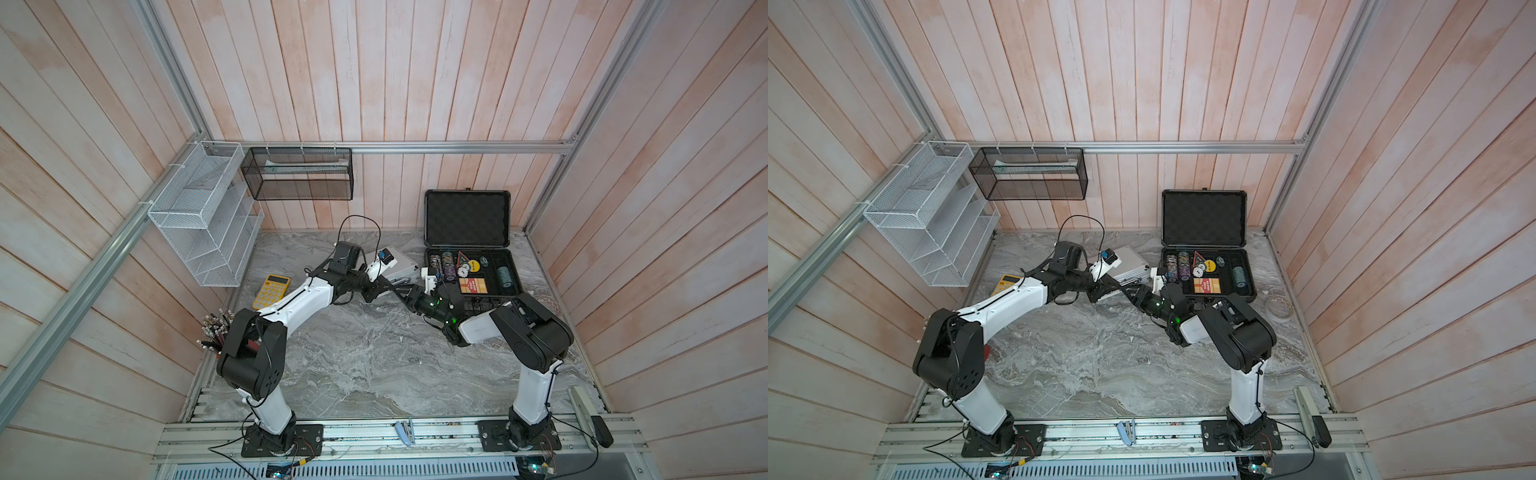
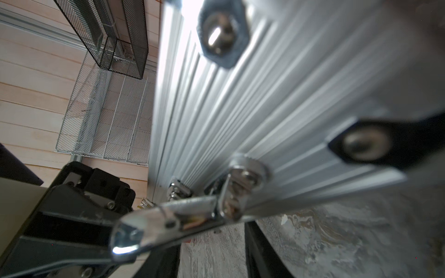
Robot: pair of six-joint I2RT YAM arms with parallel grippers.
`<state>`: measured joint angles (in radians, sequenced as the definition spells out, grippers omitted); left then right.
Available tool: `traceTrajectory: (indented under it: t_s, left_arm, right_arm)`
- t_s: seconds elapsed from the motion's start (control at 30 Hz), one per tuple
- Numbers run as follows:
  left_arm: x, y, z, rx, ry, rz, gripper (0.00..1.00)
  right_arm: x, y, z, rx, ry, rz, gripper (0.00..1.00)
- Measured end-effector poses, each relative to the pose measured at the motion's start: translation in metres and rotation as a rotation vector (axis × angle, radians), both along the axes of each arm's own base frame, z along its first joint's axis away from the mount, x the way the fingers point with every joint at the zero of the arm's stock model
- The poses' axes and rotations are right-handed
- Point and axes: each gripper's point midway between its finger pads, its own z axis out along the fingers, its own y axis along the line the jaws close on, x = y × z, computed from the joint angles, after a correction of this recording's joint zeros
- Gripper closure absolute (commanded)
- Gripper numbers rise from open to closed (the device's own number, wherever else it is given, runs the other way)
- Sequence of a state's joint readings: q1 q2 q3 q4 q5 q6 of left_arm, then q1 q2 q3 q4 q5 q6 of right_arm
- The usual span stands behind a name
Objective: Open the poker set cases
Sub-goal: Pick up the poker set case from the center of the board, then open the fastener on the poker set case.
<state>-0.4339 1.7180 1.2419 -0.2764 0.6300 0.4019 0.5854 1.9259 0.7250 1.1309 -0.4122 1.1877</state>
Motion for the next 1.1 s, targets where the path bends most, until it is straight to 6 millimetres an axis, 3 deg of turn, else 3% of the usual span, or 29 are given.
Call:
traceTrajectory:
  t_s: [0.4,1.1]
  left_arm:
    - [0.0028,0.0005,0.0030,-0.008,-0.012,0.004,1.00]
    - [0.0034,0.0009,0.0022,-0.001,-0.020,0.004,1.00]
  right_arm:
    - [0.0012,0.0026,0.0020,0.015,0.003,-0.006,0.72]
    - [0.0011,0.0025,0.0006,0.011,0.010,-0.008,0.70]
